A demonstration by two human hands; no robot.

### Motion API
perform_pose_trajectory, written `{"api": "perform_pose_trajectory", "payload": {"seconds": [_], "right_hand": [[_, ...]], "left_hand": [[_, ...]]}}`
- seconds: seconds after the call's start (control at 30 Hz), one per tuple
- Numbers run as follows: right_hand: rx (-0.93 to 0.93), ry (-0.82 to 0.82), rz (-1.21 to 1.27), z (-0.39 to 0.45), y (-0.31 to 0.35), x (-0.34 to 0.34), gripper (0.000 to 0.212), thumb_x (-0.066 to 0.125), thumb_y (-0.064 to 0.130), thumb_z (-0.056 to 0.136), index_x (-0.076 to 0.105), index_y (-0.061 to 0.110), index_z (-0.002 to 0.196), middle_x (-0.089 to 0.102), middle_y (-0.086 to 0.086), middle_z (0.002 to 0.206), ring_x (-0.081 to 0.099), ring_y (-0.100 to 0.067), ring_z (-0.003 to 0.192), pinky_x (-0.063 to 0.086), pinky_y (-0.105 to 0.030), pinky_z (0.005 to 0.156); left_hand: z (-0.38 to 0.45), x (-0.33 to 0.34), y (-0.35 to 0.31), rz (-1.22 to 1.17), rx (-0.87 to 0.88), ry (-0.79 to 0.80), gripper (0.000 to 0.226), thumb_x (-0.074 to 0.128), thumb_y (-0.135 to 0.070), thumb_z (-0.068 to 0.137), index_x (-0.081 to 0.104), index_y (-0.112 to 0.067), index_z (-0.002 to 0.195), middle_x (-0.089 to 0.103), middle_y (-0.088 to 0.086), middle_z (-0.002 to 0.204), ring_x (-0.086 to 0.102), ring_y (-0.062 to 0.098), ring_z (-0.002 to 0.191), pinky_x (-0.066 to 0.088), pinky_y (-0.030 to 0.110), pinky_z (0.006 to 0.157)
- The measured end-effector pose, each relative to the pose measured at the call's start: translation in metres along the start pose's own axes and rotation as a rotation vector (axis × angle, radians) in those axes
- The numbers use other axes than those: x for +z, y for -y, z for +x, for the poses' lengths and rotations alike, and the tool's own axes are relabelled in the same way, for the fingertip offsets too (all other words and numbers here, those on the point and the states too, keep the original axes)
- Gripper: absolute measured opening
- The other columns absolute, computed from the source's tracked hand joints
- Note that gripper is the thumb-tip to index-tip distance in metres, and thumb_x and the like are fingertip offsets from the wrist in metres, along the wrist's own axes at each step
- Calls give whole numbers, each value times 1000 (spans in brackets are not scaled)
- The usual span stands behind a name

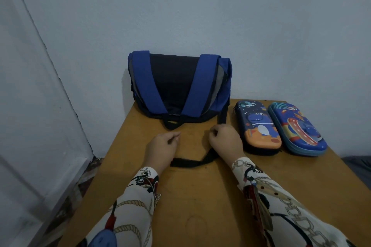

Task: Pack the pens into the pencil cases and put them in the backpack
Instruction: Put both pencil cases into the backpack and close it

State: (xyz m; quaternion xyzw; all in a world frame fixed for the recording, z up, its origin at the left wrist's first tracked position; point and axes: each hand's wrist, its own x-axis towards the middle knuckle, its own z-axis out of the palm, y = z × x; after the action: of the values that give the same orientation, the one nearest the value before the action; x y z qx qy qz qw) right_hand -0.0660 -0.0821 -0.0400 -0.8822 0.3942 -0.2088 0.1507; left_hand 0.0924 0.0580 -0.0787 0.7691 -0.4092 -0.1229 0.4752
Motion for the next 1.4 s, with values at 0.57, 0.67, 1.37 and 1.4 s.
{"api": "perform_pose_trajectory", "payload": {"seconds": [0.57, 0.67, 1.37, 1.4], "right_hand": [[345, -83, 802, 44, 48, -10, 23, 59, 44, 95, 59, 21, 91, 62, -6, 113, 58, -23, 102, 49, -37, 93], [381, -161, 902, 38, 51, -24, 16, 56, 32, 97, 56, 23, 85, 64, -3, 101, 62, -26, 99, 52, -46, 93], [195, -208, 636, 8, 37, -91, 61, 53, 3, 88, 34, 13, 144, 52, -8, 124, 54, -28, 114, 51, -44, 93], [156, -216, 554, 9, 42, -94, 57, 52, 8, 87, 38, 12, 142, 52, -9, 128, 52, -29, 117, 50, -47, 96]], "left_hand": [[-8, -8, -17, 6, -74, -40, 30, 53, -39, 96, 66, -27, 121, 64, -8, 116, 58, 9, 104, 45, 23, 88], [-13, -11, -29, -31, -75, -80, 32, 51, -39, 98, 66, -19, 118, 64, -9, 101, 57, 7, 91, 43, 23, 77], [6, -97, -118, -566, -81, -289, 61, 63, 7, 83, 44, -12, 138, 55, 5, 121, 55, 21, 102, 52, 17, 67], [9, -99, -122, -511, -40, -281, 61, 60, 10, 83, 44, -11, 139, 54, 5, 121, 53, 19, 101, 48, 9, 59]]}}
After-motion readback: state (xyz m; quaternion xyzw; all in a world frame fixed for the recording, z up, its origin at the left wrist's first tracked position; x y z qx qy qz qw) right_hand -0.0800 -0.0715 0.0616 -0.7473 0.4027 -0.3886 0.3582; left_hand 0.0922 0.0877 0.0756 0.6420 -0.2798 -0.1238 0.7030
